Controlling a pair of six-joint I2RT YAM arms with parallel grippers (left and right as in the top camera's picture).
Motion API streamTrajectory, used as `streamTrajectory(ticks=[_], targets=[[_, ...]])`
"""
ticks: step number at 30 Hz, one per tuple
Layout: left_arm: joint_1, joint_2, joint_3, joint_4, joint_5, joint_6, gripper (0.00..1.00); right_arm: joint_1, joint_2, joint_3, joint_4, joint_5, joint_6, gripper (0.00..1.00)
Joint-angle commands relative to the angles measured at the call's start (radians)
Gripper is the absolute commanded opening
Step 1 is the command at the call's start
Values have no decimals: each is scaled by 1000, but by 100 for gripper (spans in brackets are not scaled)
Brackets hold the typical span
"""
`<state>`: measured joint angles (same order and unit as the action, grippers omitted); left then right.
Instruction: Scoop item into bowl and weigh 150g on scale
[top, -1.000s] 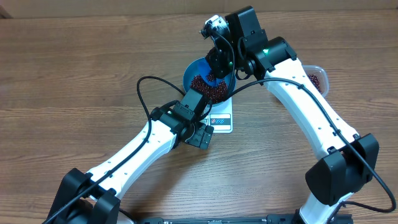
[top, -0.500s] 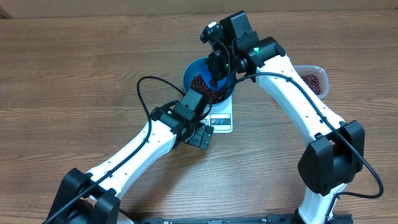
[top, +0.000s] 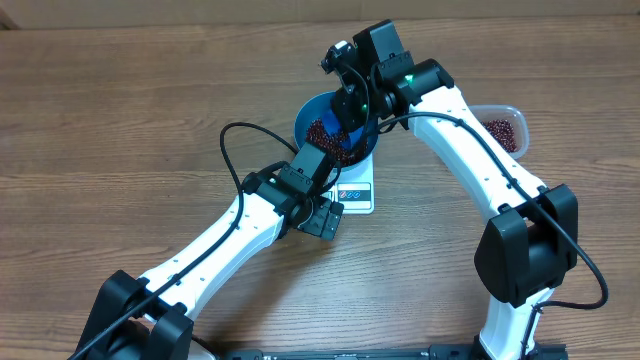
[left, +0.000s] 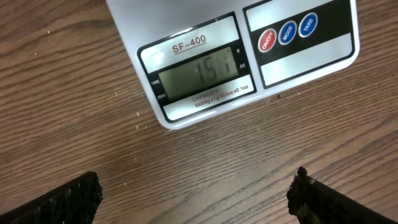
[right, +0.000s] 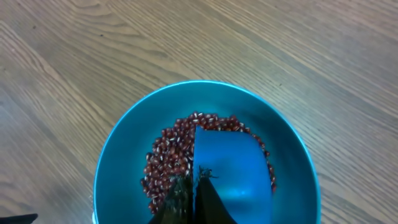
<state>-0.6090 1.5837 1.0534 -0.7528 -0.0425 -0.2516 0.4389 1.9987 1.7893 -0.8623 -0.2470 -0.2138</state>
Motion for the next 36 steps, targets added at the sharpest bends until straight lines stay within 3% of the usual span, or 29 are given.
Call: streamTrajectory(ticks=[1, 7, 19, 24, 32, 36], targets=[[-6, -7, -5, 2, -13, 20, 100, -4, 8, -3, -12, -24, 18, 4], [-7, -7, -5, 2, -13, 20, 100, -25, 8, 7, -2, -92, 88, 4], [-7, -7, -5, 2, -13, 20, 100, -81, -16, 13, 26, -205, 89, 4], [-7, -7, -5, 2, -13, 20, 100, -122, -42, 13, 39, -233, 171, 4], [-7, -7, -5, 2, -13, 20, 100, -229, -52, 13, 56, -521, 193, 4], [-7, -7, -5, 2, -13, 20, 100, -263, -52, 13, 56, -570, 200, 4]])
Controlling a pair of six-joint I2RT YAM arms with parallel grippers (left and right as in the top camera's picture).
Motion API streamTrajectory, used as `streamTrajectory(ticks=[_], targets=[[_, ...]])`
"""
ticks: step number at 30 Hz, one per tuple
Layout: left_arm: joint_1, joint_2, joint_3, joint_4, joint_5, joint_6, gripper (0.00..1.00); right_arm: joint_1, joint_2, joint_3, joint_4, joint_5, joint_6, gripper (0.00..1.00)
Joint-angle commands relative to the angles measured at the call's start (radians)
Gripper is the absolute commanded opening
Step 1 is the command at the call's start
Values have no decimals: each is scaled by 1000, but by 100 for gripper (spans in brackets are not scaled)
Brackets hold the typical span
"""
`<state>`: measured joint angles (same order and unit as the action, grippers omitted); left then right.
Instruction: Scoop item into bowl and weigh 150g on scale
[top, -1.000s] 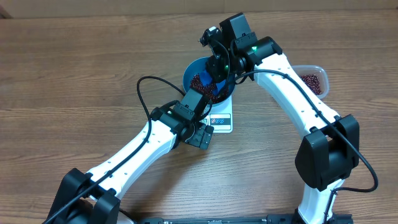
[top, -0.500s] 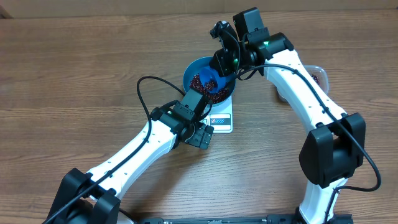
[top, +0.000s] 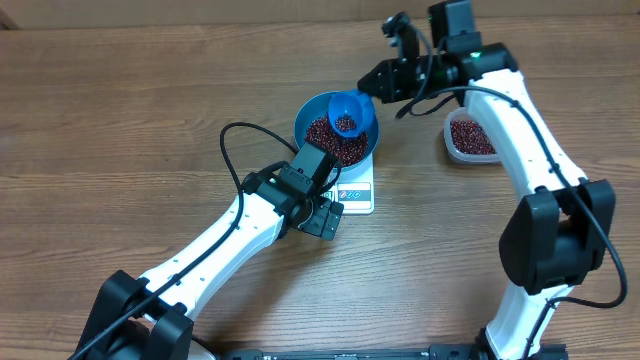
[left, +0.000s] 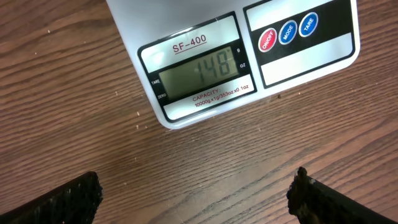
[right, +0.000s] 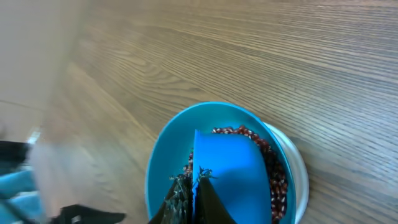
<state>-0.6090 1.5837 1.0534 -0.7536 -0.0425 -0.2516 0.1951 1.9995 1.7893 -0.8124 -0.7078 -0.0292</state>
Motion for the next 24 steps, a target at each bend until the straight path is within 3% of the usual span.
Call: streamTrajectory(ticks=[1, 24], targets=[[-7, -7, -5, 3, -13, 20, 99, -23, -53, 13, 6, -109, 16, 4], [-7, -7, -5, 3, -13, 20, 100, -27, -96, 77, 6, -26, 14, 4]])
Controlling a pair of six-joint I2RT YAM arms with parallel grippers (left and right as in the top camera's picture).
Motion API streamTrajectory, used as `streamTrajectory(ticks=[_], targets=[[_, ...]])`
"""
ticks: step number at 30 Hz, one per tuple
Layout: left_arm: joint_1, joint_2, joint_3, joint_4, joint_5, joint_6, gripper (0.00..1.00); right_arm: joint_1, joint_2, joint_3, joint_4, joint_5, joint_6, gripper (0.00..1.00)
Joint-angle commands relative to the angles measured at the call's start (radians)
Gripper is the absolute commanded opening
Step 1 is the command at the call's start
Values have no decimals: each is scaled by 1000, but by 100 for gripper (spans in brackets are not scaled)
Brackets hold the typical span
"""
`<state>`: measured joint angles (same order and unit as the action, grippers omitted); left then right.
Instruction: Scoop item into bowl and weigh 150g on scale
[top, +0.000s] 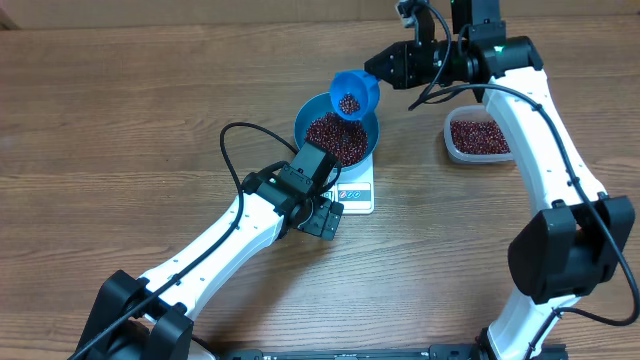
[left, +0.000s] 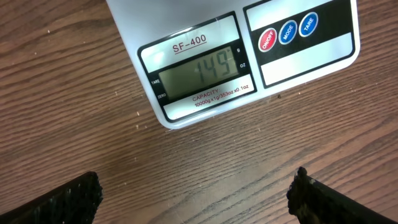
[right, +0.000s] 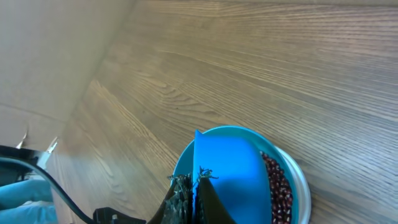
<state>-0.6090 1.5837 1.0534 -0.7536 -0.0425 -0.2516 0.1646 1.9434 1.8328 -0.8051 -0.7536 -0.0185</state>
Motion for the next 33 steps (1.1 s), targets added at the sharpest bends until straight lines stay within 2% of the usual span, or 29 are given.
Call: streamTrajectory(ticks=[1, 5, 9, 18, 21, 27, 33], targets=[[-6, -7, -5, 3, -13, 20, 100, 3, -40, 33, -3, 20, 3, 4], [-6, -7, -5, 3, -13, 20, 100, 6, -40, 33, -13, 20, -21, 4], [-6, -7, -5, 3, -13, 20, 100, 8, -42, 33, -36, 20, -124, 4], [-6, -7, -5, 3, -13, 20, 100, 14, -94, 33, -42, 108, -149, 4], [-7, -7, -5, 3, -13, 20, 100, 31, -102, 33, -64, 138, -215, 4], [-7, -7, -5, 3, -13, 20, 100, 120, -102, 33, -110, 347, -333, 4], [-7, -7, -5, 3, -13, 20, 100, 211, -102, 33, -97, 502, -383, 4]])
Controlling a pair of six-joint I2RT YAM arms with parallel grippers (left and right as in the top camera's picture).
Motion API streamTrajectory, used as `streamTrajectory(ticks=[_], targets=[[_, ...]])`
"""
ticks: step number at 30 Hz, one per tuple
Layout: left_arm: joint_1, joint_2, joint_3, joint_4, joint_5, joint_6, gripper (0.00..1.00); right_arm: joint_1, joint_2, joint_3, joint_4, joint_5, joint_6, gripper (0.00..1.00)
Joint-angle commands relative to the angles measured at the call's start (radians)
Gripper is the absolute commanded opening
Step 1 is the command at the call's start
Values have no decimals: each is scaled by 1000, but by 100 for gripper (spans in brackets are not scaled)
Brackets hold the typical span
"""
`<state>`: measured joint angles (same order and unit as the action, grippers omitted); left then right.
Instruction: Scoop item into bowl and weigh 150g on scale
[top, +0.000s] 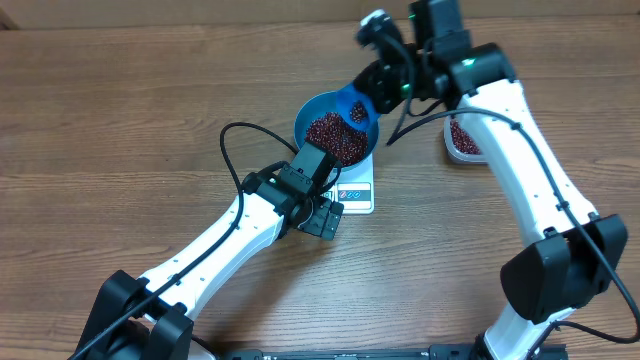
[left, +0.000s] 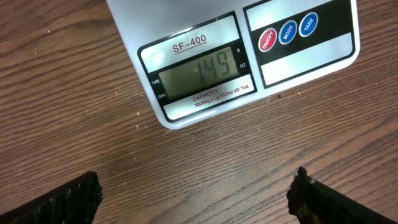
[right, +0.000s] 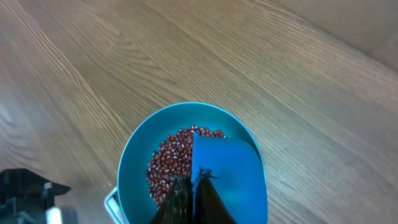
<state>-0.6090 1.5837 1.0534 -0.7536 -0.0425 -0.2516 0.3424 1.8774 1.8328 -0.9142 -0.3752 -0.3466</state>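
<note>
A blue bowl (top: 312, 113) of red beans (top: 328, 133) stands on the white scale (top: 358, 195); the scale's display (left: 198, 70) reads 149. My right gripper (top: 385, 80) is shut on the handle of a blue scoop (top: 357, 105), held tilted over the bowl's right rim. The right wrist view has the scoop (right: 227, 177) covering the right half of the bowl (right: 134, 168), beans (right: 171, 163) to its left. My left gripper (left: 196, 193) is open above bare wood, just in front of the scale, its fingertips (left: 74, 193) far apart.
A clear tub of red beans (top: 462, 138) sits to the right of the scale, partly hidden under my right arm. The left arm's black cable (top: 235, 135) loops over the table left of the bowl.
My right gripper has brought the scoop down from above the bowl's far right to its right rim, tipped over the beans. The display still reads 149. The left arm is unmoved.
First the scoop was down in the bowl and the display read about 151. Then the scoop held some beans just above the bowl, reading 148. Later it was higher at the far right, reading 149. Now it tilts at the rim, still 149.
</note>
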Motion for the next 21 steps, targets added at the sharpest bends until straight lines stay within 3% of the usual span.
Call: streamTrajectory(ticks=[1, 10, 21], targets=[[-7, -7, -5, 3, -13, 20, 100, 44, -36, 33, 16, 145, -55, 4], [-6, -7, -5, 2, -13, 20, 99, 44, -36, 33, 27, 151, 32, 4], [-7, -7, -5, 2, -13, 20, 100, 55, -35, 33, 14, 74, -55, 4]])
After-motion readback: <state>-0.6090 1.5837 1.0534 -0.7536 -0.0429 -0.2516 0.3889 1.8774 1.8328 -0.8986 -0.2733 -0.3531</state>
